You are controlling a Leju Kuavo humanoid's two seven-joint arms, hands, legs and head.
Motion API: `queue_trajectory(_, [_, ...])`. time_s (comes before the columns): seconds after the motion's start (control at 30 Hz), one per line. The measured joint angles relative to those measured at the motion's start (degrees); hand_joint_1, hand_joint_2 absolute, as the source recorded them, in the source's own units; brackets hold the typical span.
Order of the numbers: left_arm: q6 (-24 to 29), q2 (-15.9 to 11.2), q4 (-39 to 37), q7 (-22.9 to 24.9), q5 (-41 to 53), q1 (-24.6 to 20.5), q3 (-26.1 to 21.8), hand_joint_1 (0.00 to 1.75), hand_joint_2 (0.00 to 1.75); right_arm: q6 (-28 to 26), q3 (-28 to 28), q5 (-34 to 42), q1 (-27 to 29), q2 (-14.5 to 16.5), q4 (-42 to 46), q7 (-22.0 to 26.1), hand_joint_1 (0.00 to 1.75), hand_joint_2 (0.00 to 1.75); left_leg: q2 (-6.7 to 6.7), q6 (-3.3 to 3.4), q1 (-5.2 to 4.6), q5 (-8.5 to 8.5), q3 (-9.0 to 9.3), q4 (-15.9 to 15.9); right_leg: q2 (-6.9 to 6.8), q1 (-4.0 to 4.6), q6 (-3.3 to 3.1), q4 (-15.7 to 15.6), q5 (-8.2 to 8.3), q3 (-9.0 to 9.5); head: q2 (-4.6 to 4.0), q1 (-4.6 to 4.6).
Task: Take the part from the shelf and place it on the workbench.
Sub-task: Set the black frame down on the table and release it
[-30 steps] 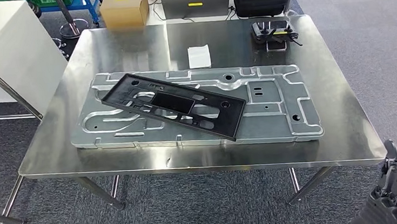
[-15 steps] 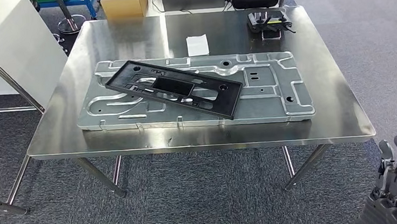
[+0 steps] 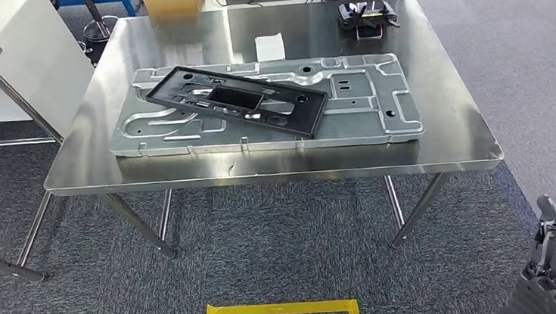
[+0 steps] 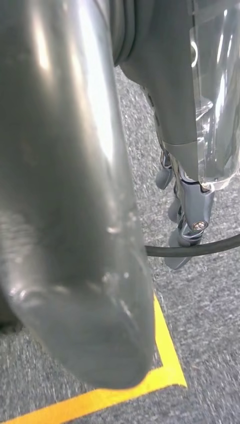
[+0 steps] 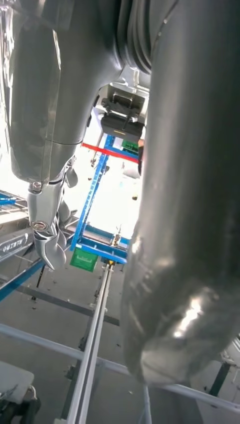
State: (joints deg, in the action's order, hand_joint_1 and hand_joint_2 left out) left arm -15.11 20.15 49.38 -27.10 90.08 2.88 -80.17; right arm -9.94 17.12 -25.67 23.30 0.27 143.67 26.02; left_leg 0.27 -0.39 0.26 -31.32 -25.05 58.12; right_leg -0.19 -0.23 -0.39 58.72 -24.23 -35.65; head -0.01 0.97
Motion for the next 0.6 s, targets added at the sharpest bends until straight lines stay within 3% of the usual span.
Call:
queue_trajectory(0.03, [-0.03,0.0,0.01,0.14,0.01,0.0,0.02,0.0,0.0,0.19,-0.01,-0.03,0.02,0.08,0.04,-0.11,0.0,0.0,-0.04,0.33,-0.17,-0.36,0.46,-1.24,-0.03,0.0,0.36,0.02,0.43,-0.14,0.01,0.08])
queue_trajectory(0.1, [0.04,0.04,0.02,0.48,0.01,0.06,0.07,0.0,0.0,0.45,-0.01,-0.13,0.15,0.2,0.15,-0.47,0.0,0.0,0.12,1.21,-0.1,0.55,-0.35,-1.6,-0.01,-0.08,1.08,-0.03,0.99,-0.41,0.0,0.24])
queue_trajectory(0.13, [0.15,0.07,0.02,0.68,0.03,0.06,0.09,0.0,0.0,0.51,-0.01,-0.21,0.3,0.26,0.24,-0.68,0.0,0.0,0.27,1.73,-0.01,1.23,-0.92,-1.72,0.06,-0.14,1.41,0.54,-0.01,-0.79,0.0,0.2])
queue_trajectory(0.2, [0.45,0.11,0.02,0.93,0.03,0.02,0.13,0.0,0.0,0.56,-0.03,-0.34,0.63,0.35,0.39,-1.14,0.0,0.0,0.6,2.51,0.12,2.7,-2.42,-1.93,0.19,-0.35,1.94,4.55,-5.09,-2.1,0.0,-0.04])
queue_trajectory(0.23, [0.56,0.11,0.02,1.05,0.03,0.04,0.14,0.0,0.0,0.62,-0.07,-0.36,0.74,0.37,0.44,-1.33,0.0,0.0,0.66,2.71,0.07,3.35,-3.29,-1.92,0.18,-0.41,2.18,7.89,-8.17,-2.82,-0.01,-0.2])
queue_trajectory(0.27, [0.63,0.11,0.02,1.17,0.03,0.06,0.15,0.0,0.0,0.75,-0.13,-0.31,0.81,0.39,0.44,-1.49,0.0,0.0,0.75,2.77,0.02,4.0,-4.15,-1.81,0.18,-0.48,2.39,11.33,-10.25,-3.35,-0.01,-0.25])
queue_trajectory(0.3, [0.66,0.11,0.02,1.29,0.03,0.07,0.15,0.0,0.0,0.96,-0.19,-0.22,0.86,0.39,0.44,-1.66,0.0,0.0,0.84,2.75,-0.02,4.62,-5.02,-1.65,0.17,-0.53,2.54,13.95,-10.92,-3.39,-0.01,-0.27])
queue_trajectory(0.33, [0.67,0.11,0.02,1.42,0.03,0.07,0.16,0.0,0.0,1.21,-0.24,-0.14,0.9,0.4,0.44,-1.83,0.0,0.0,0.91,2.68,-0.05,5.18,-5.92,-1.42,0.17,-0.55,2.62,15.06,-10.26,-2.71,0.0,-0.27])
queue_trajectory(0.37, [0.67,0.11,0.02,1.54,0.03,0.07,0.17,0.0,0.0,1.45,-0.26,-0.08,0.91,0.43,0.44,-1.97,0.0,0.0,0.95,2.56,-0.07,5.7,-6.8,-1.13,0.16,-0.55,2.59,14.15,-8.67,-1.07,0.01,-0.27])
queue_trajectory(0.43, [0.68,0.13,0.02,1.74,0.03,0.05,0.22,0.0,0.0,1.83,-0.27,-0.1,0.88,0.56,0.46,-2.22,0.0,0.0,0.94,2.24,-0.16,6.55,-8.29,-0.5,0.16,-0.45,2.19,7.13,-6.32,4.75,0.01,-0.27])
queue_trajectory(0.5, [0.7,0.17,0.02,1.86,0.03,0.04,0.32,0.0,0.0,2.09,-0.27,-0.32,0.82,0.78,0.59,-2.38,0.0,0.0,0.89,1.68,-0.31,7.36,-9.15,-0.04,0.16,-0.18,1.56,-0.64,-6.9,9.86,0.01,-0.24])
queue_trajectory(0.53, [0.72,0.19,0.02,1.9,0.03,0.04,0.38,0.0,0.0,2.18,-0.27,-0.44,0.79,0.89,0.66,-2.47,0.0,0.0,0.89,1.34,-0.33,7.81,-9.36,0.02,0.15,0.0,1.24,-2.65,-7.44,10.9,0.01,-0.24])
queue_trajectory(0.6, [0.75,0.21,0.02,1.93,0.03,0.09,0.44,0.0,0.0,2.32,-0.27,-0.58,0.77,1.12,0.72,-2.68,0.0,0.0,0.85,0.64,-0.24,8.57,-9.69,-0.04,0.04,0.0,0.56,-3.47,-6.88,10.5,0.01,-0.31])
